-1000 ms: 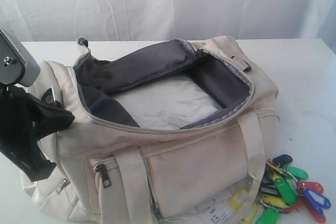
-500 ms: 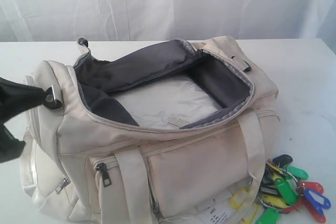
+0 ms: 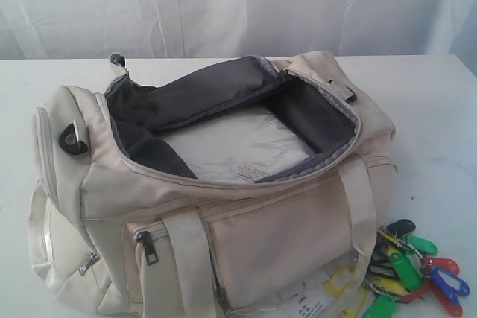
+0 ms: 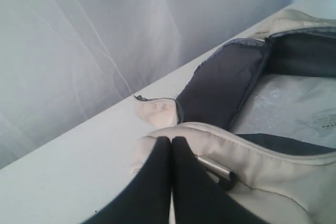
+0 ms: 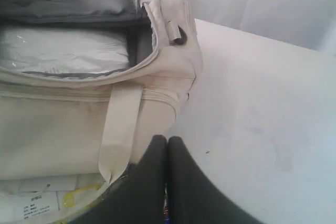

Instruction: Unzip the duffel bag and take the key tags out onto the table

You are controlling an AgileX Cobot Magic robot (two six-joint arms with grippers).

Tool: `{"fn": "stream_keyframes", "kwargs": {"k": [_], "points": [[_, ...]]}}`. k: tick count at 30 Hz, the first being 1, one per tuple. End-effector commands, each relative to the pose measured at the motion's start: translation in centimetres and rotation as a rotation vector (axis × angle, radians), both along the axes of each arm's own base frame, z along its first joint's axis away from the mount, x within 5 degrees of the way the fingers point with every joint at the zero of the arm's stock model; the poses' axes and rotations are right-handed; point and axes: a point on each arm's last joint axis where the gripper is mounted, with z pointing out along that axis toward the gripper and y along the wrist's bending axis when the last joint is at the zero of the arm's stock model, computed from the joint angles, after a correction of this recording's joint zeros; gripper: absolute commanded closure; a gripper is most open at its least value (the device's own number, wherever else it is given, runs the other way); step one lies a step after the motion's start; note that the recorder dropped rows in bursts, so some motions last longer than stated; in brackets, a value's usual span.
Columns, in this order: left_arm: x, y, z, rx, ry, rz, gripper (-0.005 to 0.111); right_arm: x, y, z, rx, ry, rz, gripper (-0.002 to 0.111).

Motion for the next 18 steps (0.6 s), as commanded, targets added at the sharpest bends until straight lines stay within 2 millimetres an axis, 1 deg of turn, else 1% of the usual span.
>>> {"fn": "stream_keyframes", "kwargs": {"k": [1, 10, 15, 18], "points": [[-1.1, 0.5, 0.7, -0.026, -0.051, 0.026, 0.107, -0.2, -0.5, 0.0, 0.023, -0.028, -0.073, 0.108], [-3.4, 1.1, 1.5, -0.049, -0.150, 0.035, 0.107, -0.7, -1.4, -0.1, 0.053, -0.086, -0.216, 0.108], [-5.0, 1.5, 1.9, -0.066, -0.220, 0.036, 0.107, -1.1, -1.6, -0.1, 0.068, -0.115, -0.242, 0.108], [-6.4, 1.8, 2.1, -0.078, -0.279, 0.052, 0.107, -1.4, -1.8, 0.0, 0.081, -0.134, -0.242, 0.108]]}}
